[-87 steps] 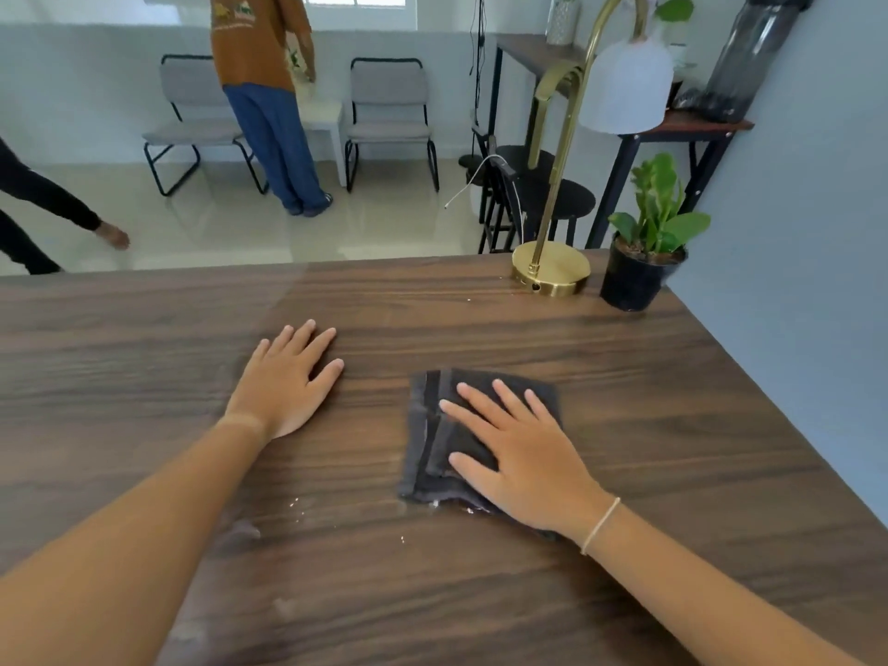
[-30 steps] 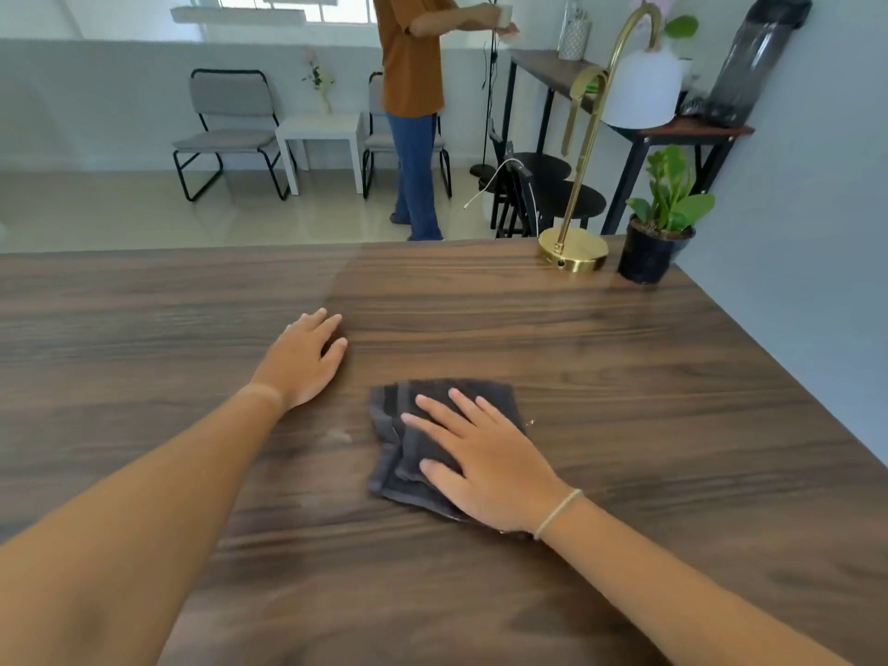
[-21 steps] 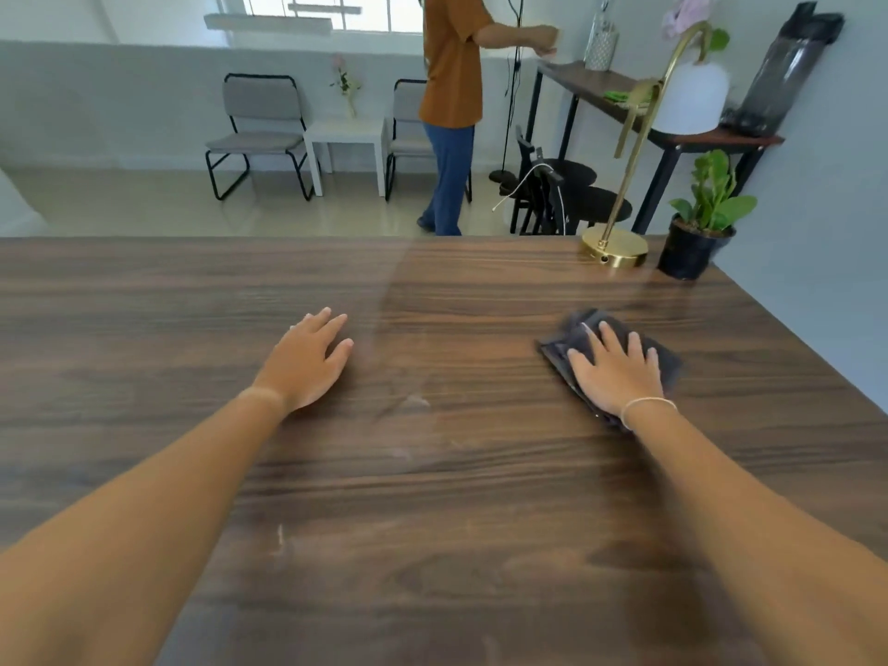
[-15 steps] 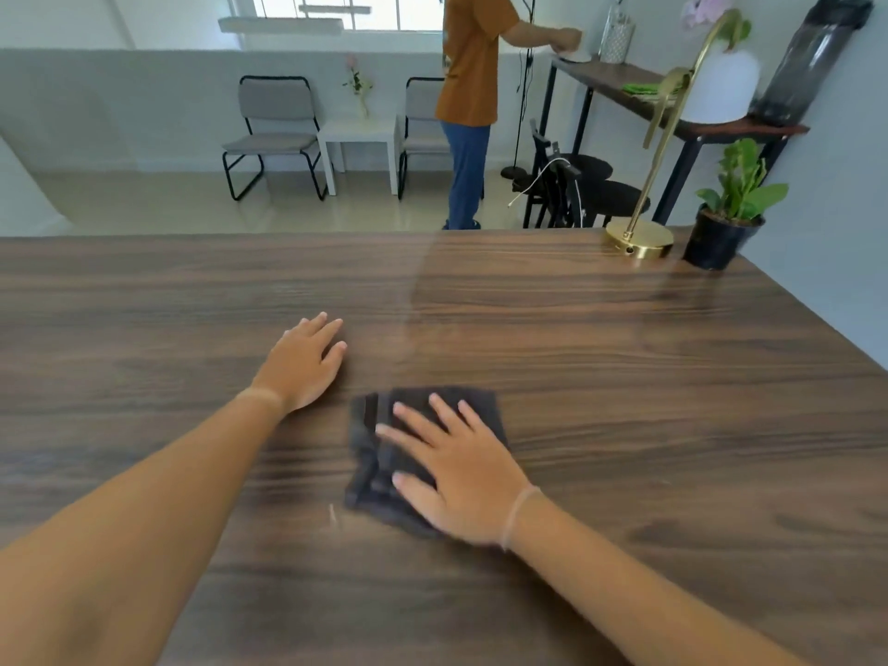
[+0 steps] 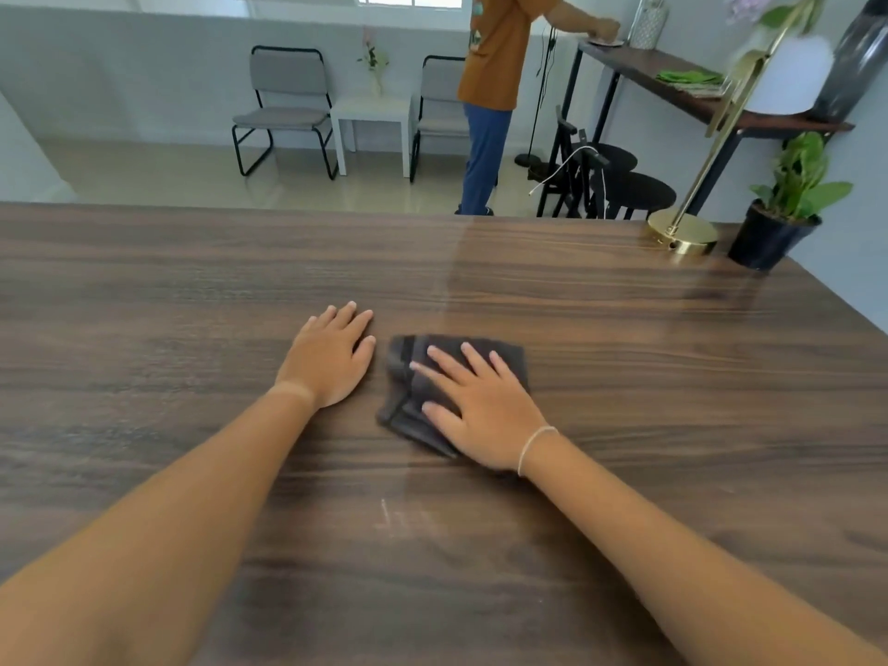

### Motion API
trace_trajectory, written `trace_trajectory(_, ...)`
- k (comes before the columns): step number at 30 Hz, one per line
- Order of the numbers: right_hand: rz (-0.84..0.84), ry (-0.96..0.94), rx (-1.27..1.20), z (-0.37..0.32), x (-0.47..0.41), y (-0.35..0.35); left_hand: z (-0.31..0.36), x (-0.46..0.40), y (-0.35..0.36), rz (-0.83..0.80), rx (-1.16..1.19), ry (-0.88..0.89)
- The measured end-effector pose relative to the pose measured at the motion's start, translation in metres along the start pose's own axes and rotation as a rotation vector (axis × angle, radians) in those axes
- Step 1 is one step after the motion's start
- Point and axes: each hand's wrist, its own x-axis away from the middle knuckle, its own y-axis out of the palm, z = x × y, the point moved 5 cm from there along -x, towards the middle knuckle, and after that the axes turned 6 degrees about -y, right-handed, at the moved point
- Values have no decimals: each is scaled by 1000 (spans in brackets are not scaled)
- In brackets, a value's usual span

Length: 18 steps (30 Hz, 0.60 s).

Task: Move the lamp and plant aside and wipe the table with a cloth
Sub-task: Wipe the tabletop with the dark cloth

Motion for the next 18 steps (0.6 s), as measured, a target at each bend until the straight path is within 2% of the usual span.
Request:
trace_trajectory(2,0,-142,-92,-20,49,-6,0,0,0,-20,0,1)
trace_trajectory(5,-7,-102,-109,15,86,-18,-1,-4,-4,-41,-19,15)
trace_trajectory(7,26,29,-51,65,71,-27,-2,-10,-10,-26,-26,27)
trace_trajectory(11,-48,479,-37,185,-12,-42,-4,-40,-17,-21,24,-2)
trace_trajectory(13,-33,559,-55,197,-75,-39,-8,-61,-13,-30,45,-24)
trace_trajectory(15,-45,400,-56,158,-128,-24,-10,-85,-11,-44,54,-49)
trace_trajectory(18,-44,-101,-60,68,-124,-8,-13,-125,-10,-52,30,-74)
